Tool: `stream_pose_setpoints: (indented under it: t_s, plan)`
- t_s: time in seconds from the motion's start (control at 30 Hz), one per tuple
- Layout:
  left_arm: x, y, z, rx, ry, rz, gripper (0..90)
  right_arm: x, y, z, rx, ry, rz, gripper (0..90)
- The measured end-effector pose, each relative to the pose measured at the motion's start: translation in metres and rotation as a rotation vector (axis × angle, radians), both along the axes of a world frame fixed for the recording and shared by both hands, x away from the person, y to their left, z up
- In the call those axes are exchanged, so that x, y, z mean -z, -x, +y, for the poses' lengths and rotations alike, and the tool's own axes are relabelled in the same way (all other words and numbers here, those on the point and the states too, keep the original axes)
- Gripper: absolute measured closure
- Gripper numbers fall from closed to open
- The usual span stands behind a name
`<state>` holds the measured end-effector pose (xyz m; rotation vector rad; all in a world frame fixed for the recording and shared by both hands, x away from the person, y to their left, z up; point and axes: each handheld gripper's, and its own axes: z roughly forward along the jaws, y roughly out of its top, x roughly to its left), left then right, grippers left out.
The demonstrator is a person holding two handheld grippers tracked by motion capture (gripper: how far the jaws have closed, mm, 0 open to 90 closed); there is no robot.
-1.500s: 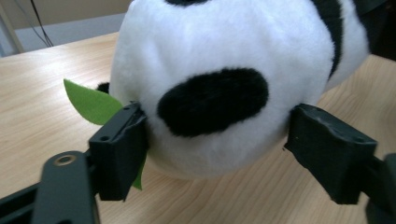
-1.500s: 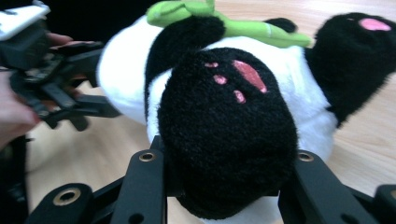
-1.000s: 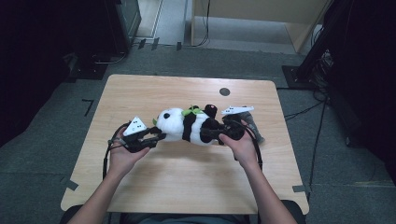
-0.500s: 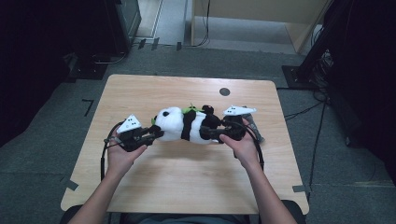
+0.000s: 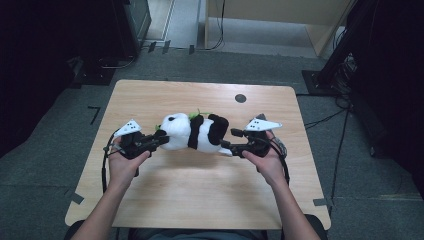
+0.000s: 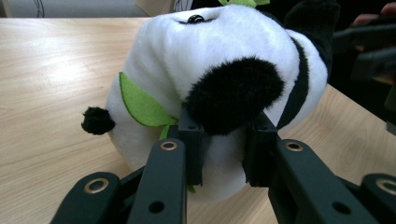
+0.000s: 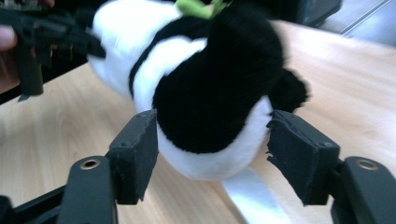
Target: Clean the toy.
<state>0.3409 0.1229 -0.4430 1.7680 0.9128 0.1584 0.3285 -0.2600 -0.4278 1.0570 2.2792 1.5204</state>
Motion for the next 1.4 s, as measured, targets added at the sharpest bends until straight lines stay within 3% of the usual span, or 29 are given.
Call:
stream_pose_setpoints:
  t_s: [0.17,0.27,0.33,0.43,0.5,0.67,0.87,1.07,1.27,1.33,1.4]
  plan:
    - [-0.002,0.001,-0.004,0.030,0.055,0.046,73.9,0.011,0.002,0.014,-0.036,0.054,0.010,30.6]
    - [-0.004,0.002,-0.008,0.043,0.065,0.063,74.3,0.016,0.002,0.023,-0.042,0.102,0.000,28.0]
    - [-0.003,0.002,-0.009,0.038,0.064,0.076,74.6,0.019,0.003,0.028,-0.009,0.152,-0.026,31.8]
    - [0.000,0.001,-0.009,0.034,0.064,0.102,74.6,0.021,0.002,0.032,0.022,0.179,0.007,38.1]
    - [0.001,0.001,-0.008,0.033,0.067,0.108,74.5,0.021,0.002,0.034,0.027,0.187,0.032,42.7]
    - [0.003,0.000,-0.010,0.029,0.081,0.118,73.1,0.015,0.004,0.034,0.049,0.185,0.009,60.8]
    - [0.008,-0.001,-0.016,0.008,0.002,0.012,50.3,0.008,0.005,0.029,0.050,0.167,0.040,69.1]
    - [0.010,0.000,-0.015,0.014,-0.029,-0.108,34.7,0.002,0.000,0.017,0.073,0.104,0.094,70.3]
    - [0.013,0.002,-0.008,0.063,-0.028,-0.120,32.8,-0.003,-0.004,0.002,0.092,0.062,0.121,70.8]
    - [0.016,0.004,-0.010,0.088,-0.068,-0.122,32.7,-0.007,-0.003,0.000,0.091,0.050,0.125,70.8]
    - [0.019,0.006,-0.012,0.098,-0.077,-0.133,32.8,-0.011,-0.003,-0.002,0.085,0.037,0.121,70.8]
